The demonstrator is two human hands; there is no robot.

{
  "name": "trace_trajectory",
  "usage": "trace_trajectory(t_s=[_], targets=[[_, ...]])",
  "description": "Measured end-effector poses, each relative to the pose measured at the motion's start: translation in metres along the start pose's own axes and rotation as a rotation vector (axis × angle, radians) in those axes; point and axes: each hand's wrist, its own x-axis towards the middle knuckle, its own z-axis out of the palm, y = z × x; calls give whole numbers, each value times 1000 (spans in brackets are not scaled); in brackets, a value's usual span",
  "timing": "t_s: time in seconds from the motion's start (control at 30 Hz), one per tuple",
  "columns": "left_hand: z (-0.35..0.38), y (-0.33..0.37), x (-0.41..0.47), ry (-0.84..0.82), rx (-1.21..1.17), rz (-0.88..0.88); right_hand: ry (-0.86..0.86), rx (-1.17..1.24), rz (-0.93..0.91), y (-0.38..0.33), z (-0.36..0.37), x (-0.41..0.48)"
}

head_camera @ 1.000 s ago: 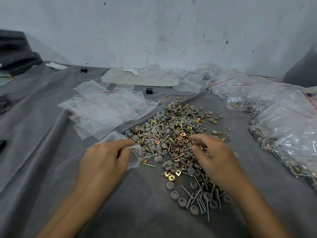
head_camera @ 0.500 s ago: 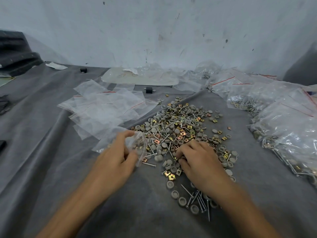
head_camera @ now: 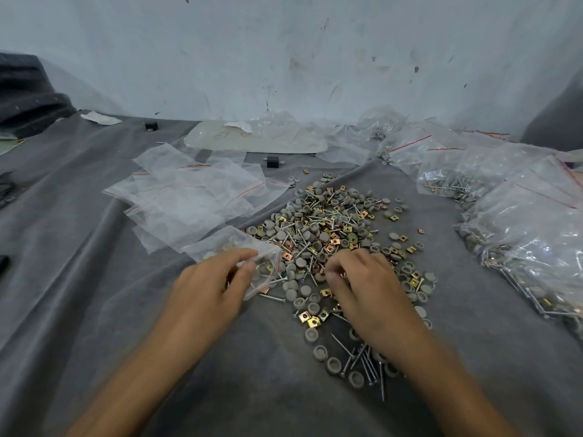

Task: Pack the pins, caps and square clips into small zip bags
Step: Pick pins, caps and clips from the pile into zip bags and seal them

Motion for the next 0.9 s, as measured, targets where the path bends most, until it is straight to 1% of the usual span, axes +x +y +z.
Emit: trace_trajectory(t_s=[0.07, 0.13, 0.2, 0.3, 0.4, 0.43, 0.57, 0.63, 0.67, 0.7, 0.83, 0.9], targets=[[1, 1, -1, 33, 19, 28, 37, 227, 12, -3, -3, 0], [2, 1, -1, 61, 59, 46, -7, 410, 1, -12, -4, -2], [3, -1, 0, 64, 70, 55, -67, 527, -19, -23, -1, -6], [7, -2, -2, 12, -58, 53, -62, 658, 6, -36, 7, -9], [12, 0, -5, -112, -225, 62, -35, 740, 52, -43, 13, -10], [13, 0, -5, -129, -272, 64, -38, 754, 55, -44, 12, -10], [13, -3, 2, -74, -337, 10, -88, 864, 66, -38, -3, -7], [10, -5, 4, -56, -340, -12, -57, 815, 77, -27, -18, -5], [9, -6, 4, -56, -341, -10, -69, 772, 73, -20, -26, -4], [8, -6, 4, -59, -342, -4, -116, 731, 63, -13, -34, -4], [7, -5, 4, -72, -332, 17, -477, 568, 47, 14, -53, -10], [7, -4, 4, -65, -338, 21, -624, 502, 53, 20, -59, -14]])
